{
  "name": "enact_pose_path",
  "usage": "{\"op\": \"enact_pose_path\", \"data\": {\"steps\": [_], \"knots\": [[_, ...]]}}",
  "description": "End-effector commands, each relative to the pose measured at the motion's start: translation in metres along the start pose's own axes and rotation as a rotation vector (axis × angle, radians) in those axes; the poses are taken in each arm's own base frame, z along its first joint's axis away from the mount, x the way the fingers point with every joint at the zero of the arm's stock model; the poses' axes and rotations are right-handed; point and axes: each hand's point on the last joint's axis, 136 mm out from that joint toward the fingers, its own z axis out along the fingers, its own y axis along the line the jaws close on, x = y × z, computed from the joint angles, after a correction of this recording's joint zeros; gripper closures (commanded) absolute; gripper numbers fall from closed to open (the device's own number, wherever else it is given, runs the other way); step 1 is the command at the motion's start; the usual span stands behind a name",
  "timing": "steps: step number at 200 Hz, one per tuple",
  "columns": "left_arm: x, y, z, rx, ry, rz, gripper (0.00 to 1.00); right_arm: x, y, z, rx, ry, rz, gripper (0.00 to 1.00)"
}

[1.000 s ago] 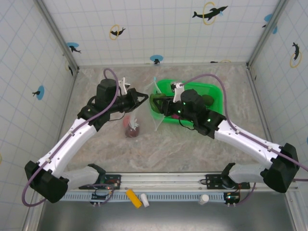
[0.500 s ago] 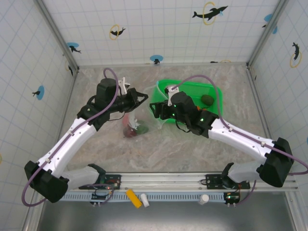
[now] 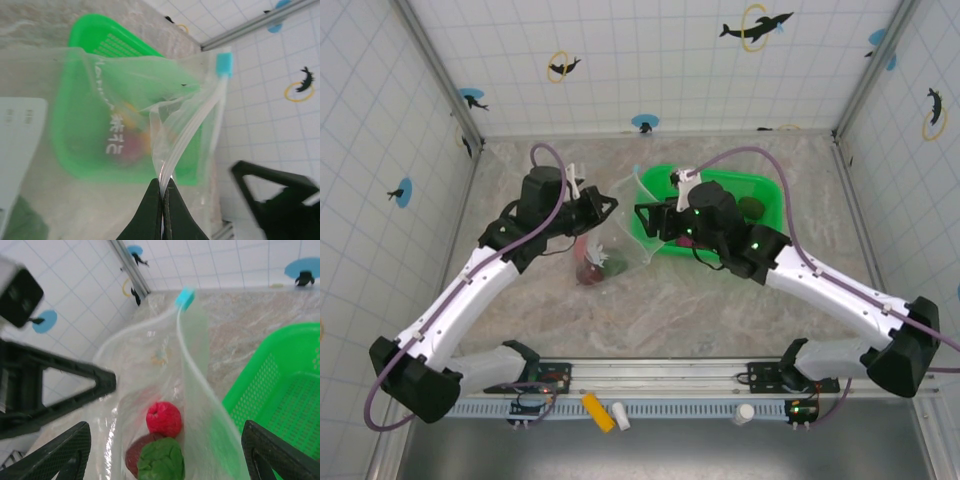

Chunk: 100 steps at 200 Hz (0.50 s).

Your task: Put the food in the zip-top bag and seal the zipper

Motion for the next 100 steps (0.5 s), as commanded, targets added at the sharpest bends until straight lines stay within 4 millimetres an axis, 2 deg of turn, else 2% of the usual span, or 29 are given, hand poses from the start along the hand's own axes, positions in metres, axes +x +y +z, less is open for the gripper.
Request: {"op": "enact_pose_path", "data": {"steps": [1,19,39,65,76,100], "knots": [[-0.007,0.015,-0.015,-0.093,-0.072,0.064,1.0,-0.02,-0.019,-0.02,0.064,-0.022,-0.003,0.19],[-0.012,0.012,-0.021,-0.103,-0.09,0.088,1.0,-0.005,-0.058,-0.019,0.164,0.034,0.031,0.17],[-0.013,0.009,-0.024,-0.108,-0.082,0.112,1.0,0.02,-0.1,-0.017,0.258,0.104,0.094,0.17],[-0.013,0.004,-0.026,-0.088,-0.082,0.122,1.0,0.055,-0.127,-0.009,0.308,0.212,0.194,0.15],[-0.014,0.001,-0.029,-0.078,-0.088,0.127,1.0,0.069,-0.133,-0.003,0.331,0.235,0.231,0.14],[-0.014,-0.003,-0.032,-0.062,-0.089,0.139,1.0,0.096,-0.154,0.007,0.467,0.378,0.321,0.1]]}}
